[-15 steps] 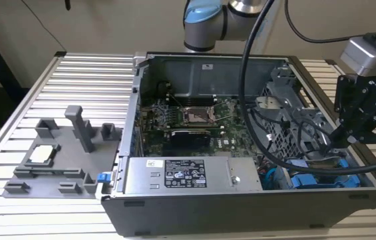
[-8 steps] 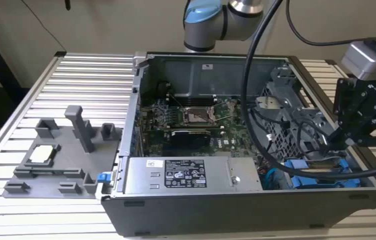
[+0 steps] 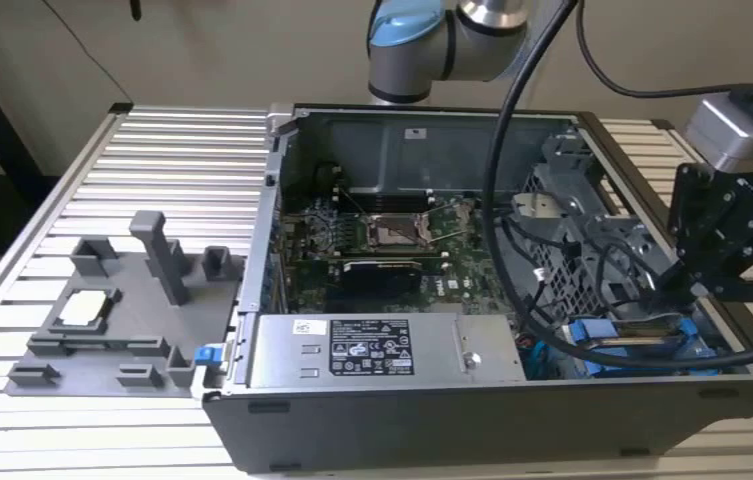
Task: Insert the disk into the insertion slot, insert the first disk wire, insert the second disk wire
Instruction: 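Insert the first disk wire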
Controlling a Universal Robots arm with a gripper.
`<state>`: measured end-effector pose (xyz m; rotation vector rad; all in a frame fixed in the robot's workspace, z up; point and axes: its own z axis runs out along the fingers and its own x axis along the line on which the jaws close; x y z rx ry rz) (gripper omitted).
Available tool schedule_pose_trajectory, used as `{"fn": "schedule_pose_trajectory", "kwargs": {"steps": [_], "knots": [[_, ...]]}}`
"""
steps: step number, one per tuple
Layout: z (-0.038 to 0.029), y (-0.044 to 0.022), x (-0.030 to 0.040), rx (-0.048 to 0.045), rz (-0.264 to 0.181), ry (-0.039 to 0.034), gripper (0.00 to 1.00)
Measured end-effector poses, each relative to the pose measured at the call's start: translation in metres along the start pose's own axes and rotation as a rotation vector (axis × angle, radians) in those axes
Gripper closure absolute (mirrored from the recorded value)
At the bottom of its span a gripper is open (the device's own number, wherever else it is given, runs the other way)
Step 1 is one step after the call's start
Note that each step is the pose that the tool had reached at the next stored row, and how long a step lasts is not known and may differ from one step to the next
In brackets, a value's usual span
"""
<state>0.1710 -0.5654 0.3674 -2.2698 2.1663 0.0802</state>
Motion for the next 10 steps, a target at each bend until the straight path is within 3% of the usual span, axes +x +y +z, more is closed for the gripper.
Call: {"fn": "schedule_pose_trajectory", "kwargs": {"steps": [7,10], "knots": [[0.0048,-0.0015,0.002,-0.0067,0.004,-0.0014,0.81],[0.0067,-0.0033,0.0027,-0.0083,0.004,-0.0066,0.81]]}}
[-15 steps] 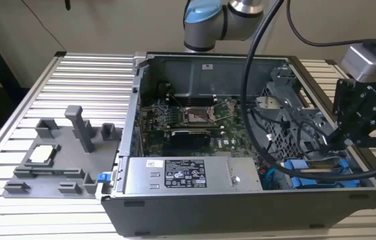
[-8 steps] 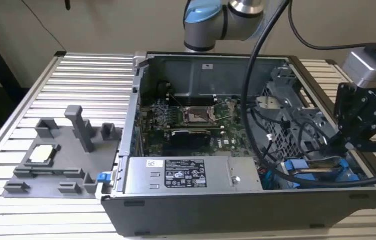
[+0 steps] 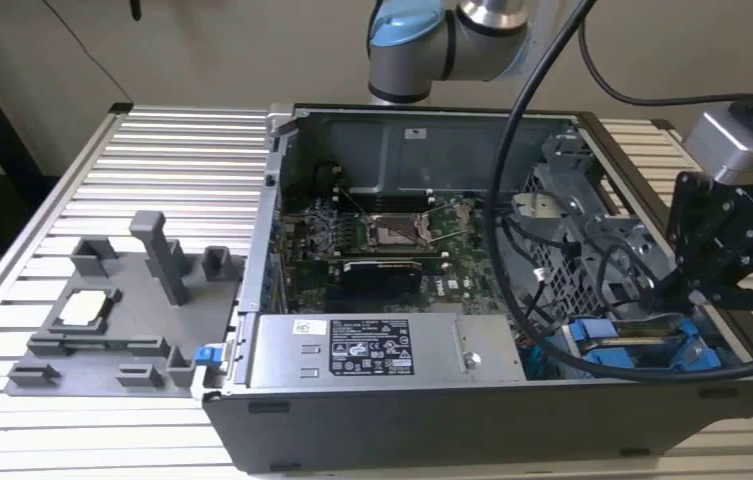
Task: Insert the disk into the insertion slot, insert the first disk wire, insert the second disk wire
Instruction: 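Insert the first disk wire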
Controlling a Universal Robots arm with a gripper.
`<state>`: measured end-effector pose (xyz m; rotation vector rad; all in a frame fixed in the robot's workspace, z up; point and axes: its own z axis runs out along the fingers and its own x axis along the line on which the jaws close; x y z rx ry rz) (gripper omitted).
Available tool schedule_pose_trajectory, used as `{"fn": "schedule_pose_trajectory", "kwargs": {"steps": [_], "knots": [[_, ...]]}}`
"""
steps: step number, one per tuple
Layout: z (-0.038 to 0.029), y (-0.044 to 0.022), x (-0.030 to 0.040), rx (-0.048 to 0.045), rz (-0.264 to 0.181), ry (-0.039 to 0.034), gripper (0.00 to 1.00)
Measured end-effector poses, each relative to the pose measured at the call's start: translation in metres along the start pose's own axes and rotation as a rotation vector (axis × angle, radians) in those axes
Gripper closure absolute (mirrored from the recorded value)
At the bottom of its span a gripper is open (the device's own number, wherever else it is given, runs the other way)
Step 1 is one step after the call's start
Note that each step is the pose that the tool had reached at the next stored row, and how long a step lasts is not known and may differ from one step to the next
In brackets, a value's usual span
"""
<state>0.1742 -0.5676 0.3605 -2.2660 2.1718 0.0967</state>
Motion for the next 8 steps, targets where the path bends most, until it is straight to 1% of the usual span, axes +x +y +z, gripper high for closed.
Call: {"fn": "schedule_pose_trajectory", "kwargs": {"steps": [1,2,6,8], "knots": [[0.0007,-0.0004,0.0004,0.0,0.0,-0.0028,0.81],[0.0009,-0.0004,0.0004,0.0002,0.0,-0.0037,0.81],[0.0009,-0.0005,0.0004,0.0002,0.0,-0.0045,0.81],[0.0023,-0.0006,0.0009,0.0003,0.001,-0.0051,0.81]]}}
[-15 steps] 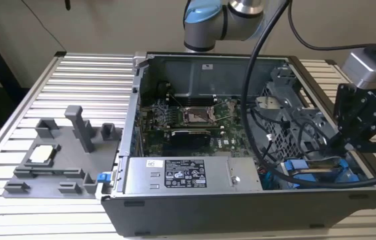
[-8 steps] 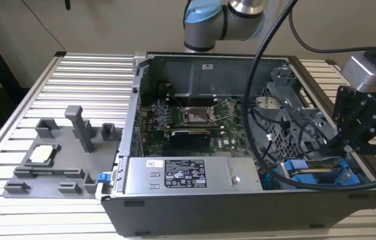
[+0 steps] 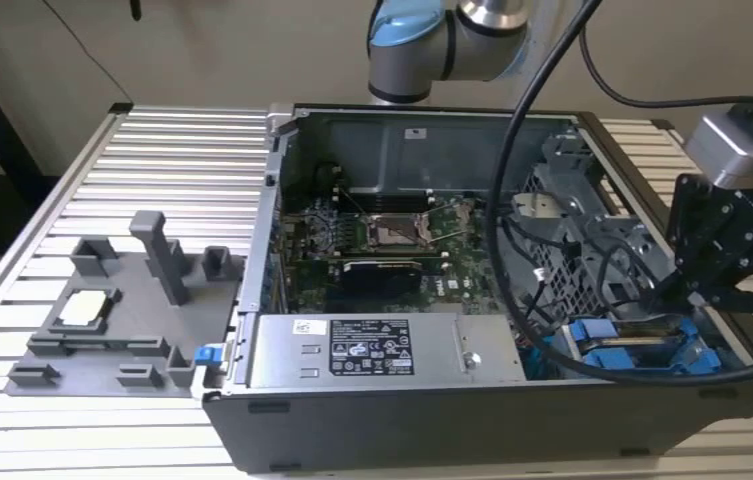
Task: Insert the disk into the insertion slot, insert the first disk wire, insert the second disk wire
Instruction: 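Insert the first disk wire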
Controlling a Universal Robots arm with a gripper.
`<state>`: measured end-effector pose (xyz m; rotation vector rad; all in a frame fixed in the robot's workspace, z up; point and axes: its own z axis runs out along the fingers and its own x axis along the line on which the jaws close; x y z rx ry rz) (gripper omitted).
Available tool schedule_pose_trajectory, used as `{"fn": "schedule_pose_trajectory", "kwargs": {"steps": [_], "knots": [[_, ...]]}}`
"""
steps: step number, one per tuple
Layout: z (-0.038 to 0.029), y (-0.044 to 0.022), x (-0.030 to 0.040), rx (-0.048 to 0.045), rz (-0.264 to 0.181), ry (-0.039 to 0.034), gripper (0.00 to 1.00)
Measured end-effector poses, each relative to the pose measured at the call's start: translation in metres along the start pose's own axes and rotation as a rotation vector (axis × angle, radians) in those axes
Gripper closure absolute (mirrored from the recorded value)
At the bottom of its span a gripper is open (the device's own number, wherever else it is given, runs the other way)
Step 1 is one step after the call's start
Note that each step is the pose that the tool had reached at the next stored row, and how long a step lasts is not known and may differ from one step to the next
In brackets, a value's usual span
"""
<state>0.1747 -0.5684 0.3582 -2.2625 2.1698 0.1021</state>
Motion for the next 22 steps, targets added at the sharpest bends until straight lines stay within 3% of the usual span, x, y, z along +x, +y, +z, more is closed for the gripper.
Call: {"fn": "schedule_pose_trajectory", "kwargs": {"steps": [5,9,12,22], "knots": [[0.0056,-0.0007,0.003,0.0007,0.008,-0.0086,0.81],[0.0094,-0.0015,0.0045,0.0015,0.011,-0.0257,0.81],[0.0114,-0.0023,0.0049,0.0018,0.012,-0.0329,0.81],[0.0157,-0.0036,0.0077,0.0036,0.036,-0.0341,0.81]]}}
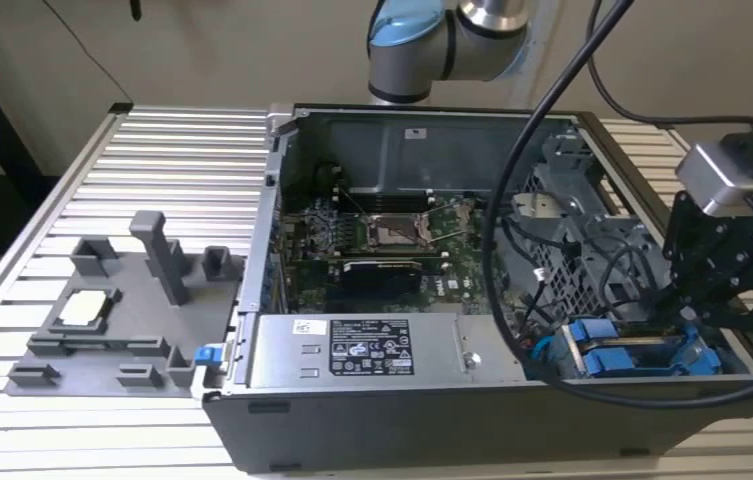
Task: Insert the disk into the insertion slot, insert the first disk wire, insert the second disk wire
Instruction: 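Insert the first disk wire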
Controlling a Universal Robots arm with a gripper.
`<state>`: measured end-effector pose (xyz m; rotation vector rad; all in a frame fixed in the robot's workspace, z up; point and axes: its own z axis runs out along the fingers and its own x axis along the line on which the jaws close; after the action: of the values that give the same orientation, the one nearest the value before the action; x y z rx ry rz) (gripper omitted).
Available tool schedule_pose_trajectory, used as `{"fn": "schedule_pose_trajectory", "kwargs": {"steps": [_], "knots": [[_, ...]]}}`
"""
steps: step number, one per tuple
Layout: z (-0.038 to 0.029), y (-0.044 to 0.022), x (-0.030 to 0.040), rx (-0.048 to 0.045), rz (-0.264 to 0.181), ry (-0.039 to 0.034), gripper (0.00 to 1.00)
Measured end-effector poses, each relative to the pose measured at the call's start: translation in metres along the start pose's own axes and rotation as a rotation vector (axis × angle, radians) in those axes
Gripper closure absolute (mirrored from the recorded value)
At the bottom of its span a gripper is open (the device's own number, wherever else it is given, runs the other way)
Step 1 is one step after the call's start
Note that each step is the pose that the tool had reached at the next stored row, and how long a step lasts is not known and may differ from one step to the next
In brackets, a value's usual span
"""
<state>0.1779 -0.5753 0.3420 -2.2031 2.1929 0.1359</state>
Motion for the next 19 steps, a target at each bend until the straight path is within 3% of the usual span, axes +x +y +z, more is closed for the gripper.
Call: {"fn": "schedule_pose_trajectory", "kwargs": {"steps": [8,19], "knots": [[0.0018,0.0,0.0002,0.0024,0.03,-0.0012,0.81],[0.0041,0.0008,0.0004,0.0026,0.031,-0.0014,0.81]]}}
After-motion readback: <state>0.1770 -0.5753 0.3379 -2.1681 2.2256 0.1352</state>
